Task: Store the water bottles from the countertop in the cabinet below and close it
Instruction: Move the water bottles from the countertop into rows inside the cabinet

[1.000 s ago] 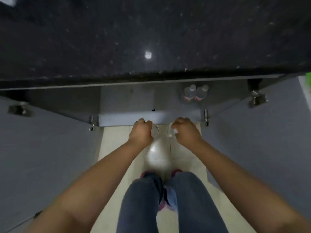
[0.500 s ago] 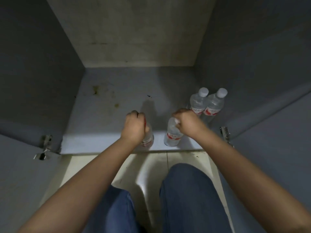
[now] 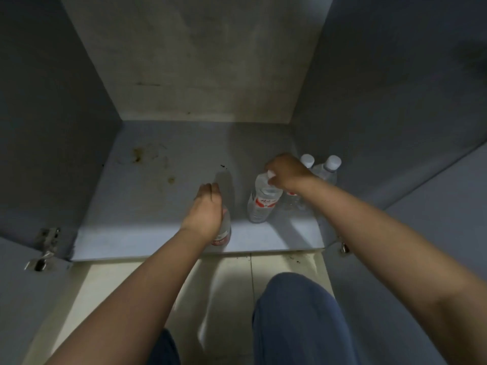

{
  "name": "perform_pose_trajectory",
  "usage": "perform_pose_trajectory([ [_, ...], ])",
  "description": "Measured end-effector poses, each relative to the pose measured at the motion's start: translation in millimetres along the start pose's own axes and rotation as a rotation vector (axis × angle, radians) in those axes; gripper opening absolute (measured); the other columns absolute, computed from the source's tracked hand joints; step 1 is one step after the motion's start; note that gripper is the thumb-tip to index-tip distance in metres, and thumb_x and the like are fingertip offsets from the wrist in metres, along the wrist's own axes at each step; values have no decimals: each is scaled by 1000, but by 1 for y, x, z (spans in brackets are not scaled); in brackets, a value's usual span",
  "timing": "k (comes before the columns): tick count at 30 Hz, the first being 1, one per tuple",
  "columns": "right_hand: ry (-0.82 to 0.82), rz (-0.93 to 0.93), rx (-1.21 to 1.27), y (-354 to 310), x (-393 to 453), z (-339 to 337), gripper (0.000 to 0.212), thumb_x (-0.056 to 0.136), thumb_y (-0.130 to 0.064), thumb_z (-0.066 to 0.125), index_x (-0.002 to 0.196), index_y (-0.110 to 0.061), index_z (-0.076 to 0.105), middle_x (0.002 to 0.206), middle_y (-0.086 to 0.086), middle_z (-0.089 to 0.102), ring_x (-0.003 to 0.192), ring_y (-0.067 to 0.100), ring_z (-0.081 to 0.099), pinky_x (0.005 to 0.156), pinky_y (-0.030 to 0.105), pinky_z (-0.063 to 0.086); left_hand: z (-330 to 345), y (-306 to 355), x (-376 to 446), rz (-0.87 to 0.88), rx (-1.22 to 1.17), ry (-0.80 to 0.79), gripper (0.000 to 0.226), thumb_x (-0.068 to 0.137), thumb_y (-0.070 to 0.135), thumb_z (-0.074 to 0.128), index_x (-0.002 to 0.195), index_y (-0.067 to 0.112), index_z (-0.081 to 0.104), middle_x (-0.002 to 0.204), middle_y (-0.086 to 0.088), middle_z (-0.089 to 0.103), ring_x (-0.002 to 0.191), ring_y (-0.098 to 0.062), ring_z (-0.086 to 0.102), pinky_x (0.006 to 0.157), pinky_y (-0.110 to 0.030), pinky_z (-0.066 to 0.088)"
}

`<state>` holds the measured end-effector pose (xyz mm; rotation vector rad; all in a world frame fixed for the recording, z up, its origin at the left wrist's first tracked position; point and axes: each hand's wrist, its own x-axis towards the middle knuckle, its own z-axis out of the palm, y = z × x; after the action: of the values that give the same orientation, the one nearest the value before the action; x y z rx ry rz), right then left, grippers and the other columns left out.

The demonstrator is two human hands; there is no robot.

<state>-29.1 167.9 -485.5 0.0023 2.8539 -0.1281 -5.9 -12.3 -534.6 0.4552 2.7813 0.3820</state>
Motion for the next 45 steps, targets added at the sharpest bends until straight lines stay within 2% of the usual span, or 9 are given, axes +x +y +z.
perform_pose_trajectory([
  [4,44,31,16,15,19,1,24,88,-8,56,107,5,65,119,23,63,115,33,57,93,31,44,-1,-1,5,-14,-11,1,58,99,17,40,146,-1,11,147,-20,25,136,-31,32,111,-32,30],
  [15,67,51,5,30,35,11,34,95,-7,48,128,-2,54,139,17,50,132,28,42,110,29,29,10,-2,6,4,-59,12,60,97,13,42,147,0,11,147,-19,25,133,-31,37,110,-34,34],
  [22,86,79,56,31,36,12,31,93,-2,48,122,6,56,134,23,53,126,32,47,106,32,32,5,2,2,6,-40,-11,59,97,15,44,145,-1,15,146,-19,26,129,-33,43,106,-38,38],
  [24,56,85,41,30,36,13,35,93,-5,51,126,6,52,133,25,52,125,34,47,105,34,36,1,1,4,7,62,-68,56,98,18,44,143,-2,18,143,-21,30,127,-35,44,104,-39,39],
  [27,103,61,23,32,32,16,50,91,-13,56,136,2,40,134,24,48,124,36,46,104,36,38,-10,1,10,16,128,-150,38,98,15,42,131,-4,35,131,-24,43,115,-40,53,96,-44,44],
  [29,147,56,33,35,26,21,48,95,-10,50,139,2,37,143,22,42,132,34,39,110,34,29,-15,3,15,42,170,-137,38,97,12,42,132,-2,37,130,-24,45,114,-40,54,95,-42,44],
  [33,154,23,78,42,20,38,56,97,0,39,148,-2,17,159,14,13,147,24,15,119,25,11,-21,13,34,81,206,-97,44,99,20,42,138,3,33,135,-20,42,118,-37,53,97,-39,45],
  [39,135,-9,157,47,19,45,65,94,11,33,150,-3,1,161,10,-3,149,22,0,120,24,4,-25,43,78,124,180,-36,45,100,19,40,139,-1,31,137,-23,40,119,-40,51,96,-39,43],
  [45,108,-23,191,49,17,45,65,95,11,29,150,-6,-1,161,7,-8,149,20,-6,121,25,2,-13,68,112,129,153,-26,36,98,16,44,127,-5,41,129,-24,47,115,-39,55,93,-39,45],
])
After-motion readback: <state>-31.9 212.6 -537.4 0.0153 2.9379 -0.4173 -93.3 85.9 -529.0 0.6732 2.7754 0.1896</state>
